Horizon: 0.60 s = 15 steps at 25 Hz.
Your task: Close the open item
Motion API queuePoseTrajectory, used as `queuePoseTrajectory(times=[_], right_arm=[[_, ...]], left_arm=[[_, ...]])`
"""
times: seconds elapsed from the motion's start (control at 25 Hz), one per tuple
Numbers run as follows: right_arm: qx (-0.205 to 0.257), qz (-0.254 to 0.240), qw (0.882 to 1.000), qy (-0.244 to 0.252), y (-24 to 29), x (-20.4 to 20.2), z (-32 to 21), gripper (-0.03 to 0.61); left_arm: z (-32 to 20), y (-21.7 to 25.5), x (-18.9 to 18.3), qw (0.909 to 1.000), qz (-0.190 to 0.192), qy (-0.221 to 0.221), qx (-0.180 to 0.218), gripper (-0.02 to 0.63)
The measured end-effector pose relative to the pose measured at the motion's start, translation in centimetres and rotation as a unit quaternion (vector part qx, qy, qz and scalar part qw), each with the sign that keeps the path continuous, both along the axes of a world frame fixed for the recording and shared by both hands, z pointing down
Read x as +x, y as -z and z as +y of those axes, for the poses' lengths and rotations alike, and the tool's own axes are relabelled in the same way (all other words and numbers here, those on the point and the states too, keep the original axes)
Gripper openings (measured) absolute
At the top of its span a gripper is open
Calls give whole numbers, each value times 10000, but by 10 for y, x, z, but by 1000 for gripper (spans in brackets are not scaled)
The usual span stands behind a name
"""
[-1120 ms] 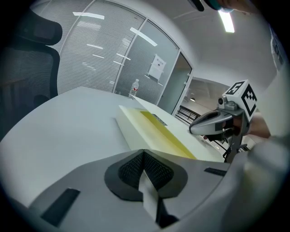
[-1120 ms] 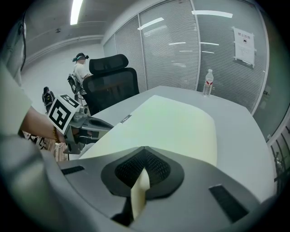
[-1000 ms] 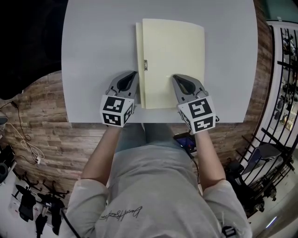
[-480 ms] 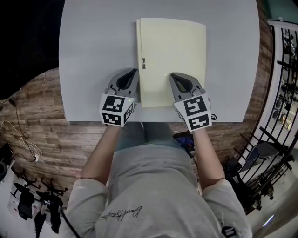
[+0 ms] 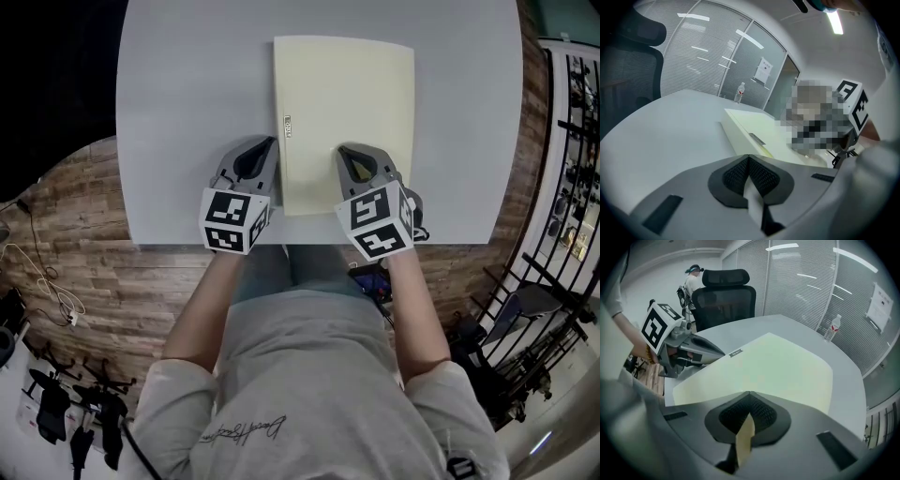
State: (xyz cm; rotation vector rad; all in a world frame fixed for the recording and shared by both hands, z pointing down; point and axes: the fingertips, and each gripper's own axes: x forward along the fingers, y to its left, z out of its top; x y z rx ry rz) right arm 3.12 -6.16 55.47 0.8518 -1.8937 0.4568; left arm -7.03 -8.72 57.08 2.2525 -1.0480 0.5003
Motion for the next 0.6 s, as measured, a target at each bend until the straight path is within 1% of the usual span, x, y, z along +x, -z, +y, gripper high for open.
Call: queuePoseTrajectory(times=[0.08, 0.2, 0.28, 0.48, 0.6], right_arm=[[-107, 219, 9996, 118, -2, -1, 0, 12], [-350, 438, 9984, -27, -3, -1, -1, 12], [-439, 492, 9978, -24, -4, -1, -2, 12], [-348, 500, 9981, 107, -7, -1, -1, 12], [-390, 519, 9978, 156, -8, -2, -1, 12]], left_arm=[[0, 0, -1, 10000, -9, 2, -2, 8], [-1, 1, 0, 10000, -15, 0, -5, 8], [-1, 1, 0, 10000, -18, -6, -8, 8], [0, 0, 1, 10000, -12, -12, 1, 8], [-1, 0, 0, 10000, -12, -4, -5, 8]])
